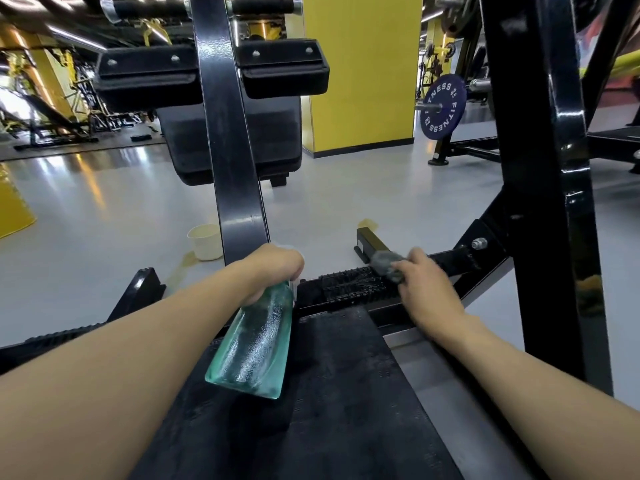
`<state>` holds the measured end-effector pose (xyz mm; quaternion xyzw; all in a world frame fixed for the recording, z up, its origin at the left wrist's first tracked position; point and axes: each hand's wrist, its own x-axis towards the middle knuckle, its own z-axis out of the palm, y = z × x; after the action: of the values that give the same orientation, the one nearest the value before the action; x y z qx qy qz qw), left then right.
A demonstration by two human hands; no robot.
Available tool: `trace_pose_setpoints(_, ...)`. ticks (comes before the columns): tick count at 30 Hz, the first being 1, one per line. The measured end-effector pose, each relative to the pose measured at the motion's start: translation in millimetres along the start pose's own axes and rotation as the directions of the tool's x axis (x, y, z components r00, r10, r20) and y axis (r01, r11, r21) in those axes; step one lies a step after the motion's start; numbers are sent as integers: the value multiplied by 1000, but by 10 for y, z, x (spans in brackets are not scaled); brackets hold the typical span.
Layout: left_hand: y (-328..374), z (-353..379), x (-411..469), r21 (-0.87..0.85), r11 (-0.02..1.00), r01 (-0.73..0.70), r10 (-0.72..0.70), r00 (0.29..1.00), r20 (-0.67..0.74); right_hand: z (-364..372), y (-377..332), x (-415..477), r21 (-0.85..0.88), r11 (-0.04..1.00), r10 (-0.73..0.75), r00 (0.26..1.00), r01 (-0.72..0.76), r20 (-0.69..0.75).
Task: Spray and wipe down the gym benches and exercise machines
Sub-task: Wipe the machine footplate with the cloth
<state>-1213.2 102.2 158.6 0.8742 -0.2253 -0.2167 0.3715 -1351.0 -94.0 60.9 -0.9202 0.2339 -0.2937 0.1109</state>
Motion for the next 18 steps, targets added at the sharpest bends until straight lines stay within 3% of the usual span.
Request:
trace_pose_setpoints(4, 11, 3, -27, -24, 1000, -3, 4, 1000, 20, 17, 103, 7, -7, 962, 272, 958, -274, -88)
trace_pose_setpoints(6, 10, 9, -23, -42, 999, -3, 5, 999, 38, 106, -127, 14, 49, 952, 307, 948, -304, -85)
trace_pose_setpoints(8, 16, 9, -10, -28, 1000, -6, 7, 999, 43, 214, -459, 3, 101, 979, 182, 983, -178, -35)
trace_pose_setpoints(10, 18, 14, -15, -33, 999, 12, -11, 999, 32, 316, -798, -42, 153, 986, -81, 996, 73, 49)
trace_pose_setpoints(13, 15, 36, -3, -32, 999, 19, -19, 1000, 4, 344, -1020, -118, 128, 935, -348, 925, 331, 152)
trace_pose_setpoints(15, 36, 36, -43, -16, 1000, 16, -16, 1000, 9, 279, -877, -93, 75, 942, -333, 933, 326, 133)
trace_pose_setpoints(18, 43, 25, -59, 12, 1000, 21, -21, 1000, 15, 107, -403, 19, 28, 996, -87, 995, 86, 44)
